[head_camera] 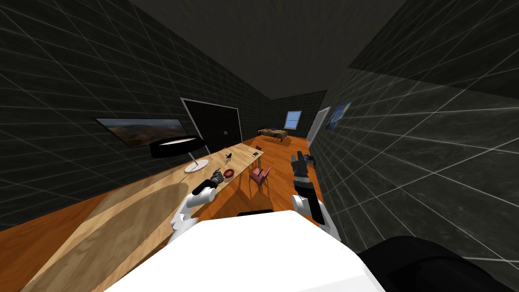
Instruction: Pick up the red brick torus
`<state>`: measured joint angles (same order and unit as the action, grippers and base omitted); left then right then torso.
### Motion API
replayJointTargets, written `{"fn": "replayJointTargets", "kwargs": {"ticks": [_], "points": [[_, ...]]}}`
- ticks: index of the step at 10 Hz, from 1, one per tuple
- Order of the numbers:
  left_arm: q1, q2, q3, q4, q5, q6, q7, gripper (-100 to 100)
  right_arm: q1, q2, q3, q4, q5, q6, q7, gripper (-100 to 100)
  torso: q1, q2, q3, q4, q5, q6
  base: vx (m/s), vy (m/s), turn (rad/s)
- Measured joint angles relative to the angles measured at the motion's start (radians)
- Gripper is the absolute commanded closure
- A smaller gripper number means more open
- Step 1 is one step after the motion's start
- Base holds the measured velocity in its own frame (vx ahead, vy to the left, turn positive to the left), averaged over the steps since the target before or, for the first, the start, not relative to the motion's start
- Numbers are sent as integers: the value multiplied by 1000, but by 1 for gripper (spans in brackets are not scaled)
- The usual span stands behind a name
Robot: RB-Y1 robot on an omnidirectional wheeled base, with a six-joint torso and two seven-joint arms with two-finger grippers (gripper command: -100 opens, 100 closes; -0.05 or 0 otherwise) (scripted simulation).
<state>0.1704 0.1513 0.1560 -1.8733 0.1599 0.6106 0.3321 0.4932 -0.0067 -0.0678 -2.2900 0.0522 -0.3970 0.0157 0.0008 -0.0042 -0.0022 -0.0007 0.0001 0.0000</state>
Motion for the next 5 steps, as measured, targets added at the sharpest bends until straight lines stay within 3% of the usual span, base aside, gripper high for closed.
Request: {"fn": "replayJointTargets", "kwargs": {"ticks": [5], "points": [[-39,17,-5,74,23,115,8,-100,0,0,0,0,0,0,0,0,0,0,0,0,0,0,64,9,-19]]}}
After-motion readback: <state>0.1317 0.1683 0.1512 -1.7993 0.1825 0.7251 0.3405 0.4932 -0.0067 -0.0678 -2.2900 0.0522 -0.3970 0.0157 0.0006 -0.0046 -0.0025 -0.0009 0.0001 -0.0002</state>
